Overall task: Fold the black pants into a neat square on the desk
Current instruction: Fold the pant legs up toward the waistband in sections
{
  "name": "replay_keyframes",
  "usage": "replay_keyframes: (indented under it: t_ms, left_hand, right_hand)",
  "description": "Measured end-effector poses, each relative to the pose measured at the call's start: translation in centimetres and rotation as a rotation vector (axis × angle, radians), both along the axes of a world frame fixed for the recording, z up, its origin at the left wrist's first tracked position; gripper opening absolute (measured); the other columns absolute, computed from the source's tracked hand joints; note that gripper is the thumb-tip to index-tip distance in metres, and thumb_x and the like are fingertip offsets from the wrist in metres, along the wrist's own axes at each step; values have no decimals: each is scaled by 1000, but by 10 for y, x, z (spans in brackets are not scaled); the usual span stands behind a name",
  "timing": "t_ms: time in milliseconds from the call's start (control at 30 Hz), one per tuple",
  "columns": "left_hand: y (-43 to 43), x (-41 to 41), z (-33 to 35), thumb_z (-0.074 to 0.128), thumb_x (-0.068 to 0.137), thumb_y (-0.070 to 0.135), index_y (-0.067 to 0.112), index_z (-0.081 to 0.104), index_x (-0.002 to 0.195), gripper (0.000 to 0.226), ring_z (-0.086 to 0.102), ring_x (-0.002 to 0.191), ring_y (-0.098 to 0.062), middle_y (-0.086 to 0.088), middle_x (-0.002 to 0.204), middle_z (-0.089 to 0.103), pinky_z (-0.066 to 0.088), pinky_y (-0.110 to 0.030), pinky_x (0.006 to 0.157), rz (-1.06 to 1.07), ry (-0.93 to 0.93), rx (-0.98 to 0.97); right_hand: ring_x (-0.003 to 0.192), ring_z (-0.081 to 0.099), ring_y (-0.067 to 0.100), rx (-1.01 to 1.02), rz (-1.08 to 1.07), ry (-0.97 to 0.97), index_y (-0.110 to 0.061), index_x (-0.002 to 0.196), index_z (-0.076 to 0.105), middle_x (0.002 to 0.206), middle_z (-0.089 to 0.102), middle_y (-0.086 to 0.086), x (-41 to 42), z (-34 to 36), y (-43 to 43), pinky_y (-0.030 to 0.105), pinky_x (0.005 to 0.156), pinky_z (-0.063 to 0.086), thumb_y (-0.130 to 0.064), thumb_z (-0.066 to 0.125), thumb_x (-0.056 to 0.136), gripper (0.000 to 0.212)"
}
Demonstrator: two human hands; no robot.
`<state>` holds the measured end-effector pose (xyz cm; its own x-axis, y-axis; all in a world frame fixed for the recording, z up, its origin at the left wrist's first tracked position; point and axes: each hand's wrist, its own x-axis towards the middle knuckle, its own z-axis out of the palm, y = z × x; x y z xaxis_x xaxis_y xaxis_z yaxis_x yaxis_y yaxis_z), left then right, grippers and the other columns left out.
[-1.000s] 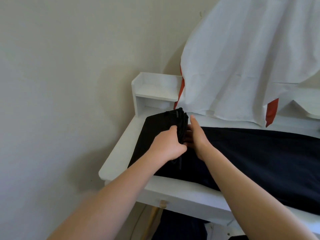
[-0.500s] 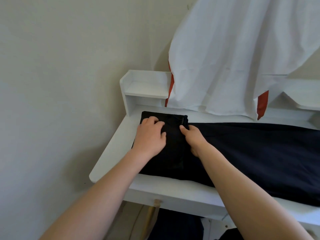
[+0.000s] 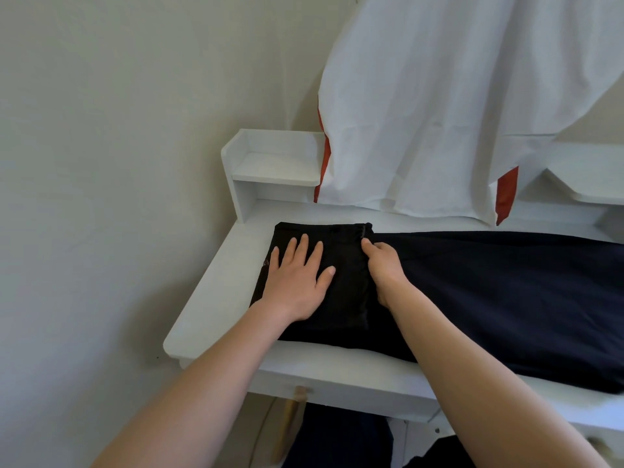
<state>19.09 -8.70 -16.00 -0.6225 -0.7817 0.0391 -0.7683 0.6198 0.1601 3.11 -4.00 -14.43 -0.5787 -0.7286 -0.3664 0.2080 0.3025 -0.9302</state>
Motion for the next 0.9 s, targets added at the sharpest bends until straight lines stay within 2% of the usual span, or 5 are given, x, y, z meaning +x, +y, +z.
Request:
replay_keyframes:
  t_ms: [167,267,333,533,900]
  left_hand:
    - [3,-3,-11,7,92,63,39,-4,150,64,-16,146,-28,-7,161,-11,-14,-49,114,-2,-69,-34]
    - [2,-5,-12,8,91,64,43,-5,149,63,-18,145,-29,-8,160,-14,-15,-50,113,-5,-84,-21]
    - [3,-4,-12,9,91,64,41,-5,150,65,-19,145,-29,-8,160,-15,-15,-51,113,-6,-88,-13]
    - [2,-5,-11,14,91,59,35,-3,152,68,-18,145,-27,-7,160,-15,-11,-53,115,-2,-94,-11]
    - [6,-3,-13,12,90,59,41,10,150,62,-6,148,-24,-4,162,0,-8,-52,115,12,-1,-63]
  right_hand:
    - [82,55,10,34,-18,553,-9,117,50,113,59,8,0,2,9,19,62,40,-21,54,96,25]
    - [119,47,29,160,75,1207,-8,136,39,139,44,14,10,10,12,32,89,44,-16,57,92,48]
    - [143,23,33,128,205,1480,-9,146,30,155,28,13,25,13,7,43,113,29,-26,51,95,58]
    - [149,-7,21,284,542,1409,-14,155,10,163,0,6,35,-9,-4,44,121,-4,-49,7,101,64]
    - [147,-19,28,369,468,1388,-13,154,-4,160,-22,5,37,-20,39,52,119,-1,-46,14,100,66]
